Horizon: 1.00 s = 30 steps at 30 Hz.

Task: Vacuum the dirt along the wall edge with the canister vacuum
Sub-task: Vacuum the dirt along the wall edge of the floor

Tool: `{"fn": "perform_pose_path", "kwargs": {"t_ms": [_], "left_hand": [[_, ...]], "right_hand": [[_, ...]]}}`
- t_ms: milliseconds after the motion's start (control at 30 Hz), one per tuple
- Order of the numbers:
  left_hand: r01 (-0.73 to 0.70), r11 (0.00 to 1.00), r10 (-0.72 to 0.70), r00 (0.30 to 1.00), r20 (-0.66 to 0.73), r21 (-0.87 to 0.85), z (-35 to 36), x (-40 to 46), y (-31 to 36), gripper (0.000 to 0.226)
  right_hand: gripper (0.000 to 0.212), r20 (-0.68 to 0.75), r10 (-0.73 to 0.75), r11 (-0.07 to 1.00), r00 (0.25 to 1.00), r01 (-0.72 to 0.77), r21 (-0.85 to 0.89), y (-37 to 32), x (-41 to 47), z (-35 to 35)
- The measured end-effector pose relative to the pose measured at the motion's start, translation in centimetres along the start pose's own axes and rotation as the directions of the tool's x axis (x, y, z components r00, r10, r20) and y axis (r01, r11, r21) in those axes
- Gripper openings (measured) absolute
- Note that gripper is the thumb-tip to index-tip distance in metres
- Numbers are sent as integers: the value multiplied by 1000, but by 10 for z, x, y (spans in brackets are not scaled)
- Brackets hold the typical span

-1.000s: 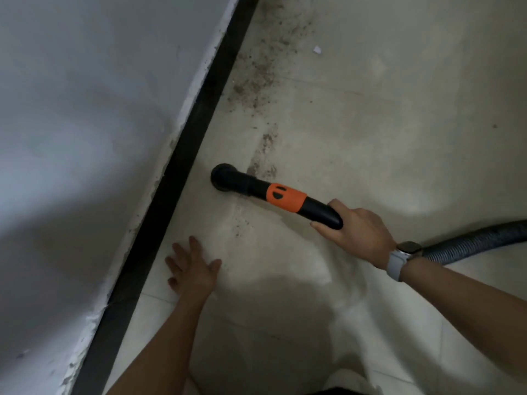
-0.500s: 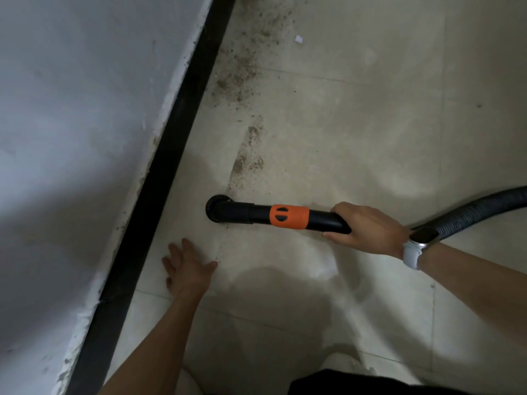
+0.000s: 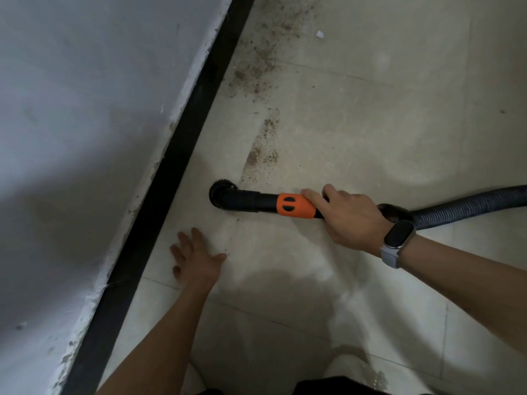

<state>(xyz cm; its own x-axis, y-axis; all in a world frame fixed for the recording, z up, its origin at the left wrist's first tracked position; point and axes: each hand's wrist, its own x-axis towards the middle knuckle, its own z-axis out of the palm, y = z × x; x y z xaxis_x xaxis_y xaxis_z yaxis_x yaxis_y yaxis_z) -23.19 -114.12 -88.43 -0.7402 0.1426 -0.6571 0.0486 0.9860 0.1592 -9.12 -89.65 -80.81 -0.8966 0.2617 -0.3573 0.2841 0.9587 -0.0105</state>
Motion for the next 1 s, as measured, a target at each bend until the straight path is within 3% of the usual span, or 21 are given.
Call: {"fn": "perform_pose_path", "kwargs": {"t_ms": [100, 267, 400, 533, 767, 1000], "left_hand": [[-4, 1000, 4, 1000, -13, 1, 0, -2, 0, 88], [-17, 1000, 17, 1000, -14, 17, 0, -3, 0, 86], [-20, 1000, 21, 1000, -23, 24, 0, -1, -1, 86], [-22, 999, 23, 999, -22, 33, 1, 0, -3, 86], [-30, 999, 32, 998, -50, 42, 5, 3, -9, 87], [-94, 995, 91, 988, -128, -18, 8, 8, -29, 81]], "right_hand": [[62, 20, 54, 989, 998, -51, -136, -15, 8, -2], [47, -44, 120, 987, 992, -123, -98, -32, 36, -13], [70, -75, -37, 993, 996, 28, -118, -54, 55, -16], [48, -120, -91, 988, 989, 75, -133, -65, 72, -13], [53, -162, -242, 970, 957, 236, -53, -40, 42, -15], [53, -33, -383, 924, 923, 382, -24, -32, 17, 6]]}}
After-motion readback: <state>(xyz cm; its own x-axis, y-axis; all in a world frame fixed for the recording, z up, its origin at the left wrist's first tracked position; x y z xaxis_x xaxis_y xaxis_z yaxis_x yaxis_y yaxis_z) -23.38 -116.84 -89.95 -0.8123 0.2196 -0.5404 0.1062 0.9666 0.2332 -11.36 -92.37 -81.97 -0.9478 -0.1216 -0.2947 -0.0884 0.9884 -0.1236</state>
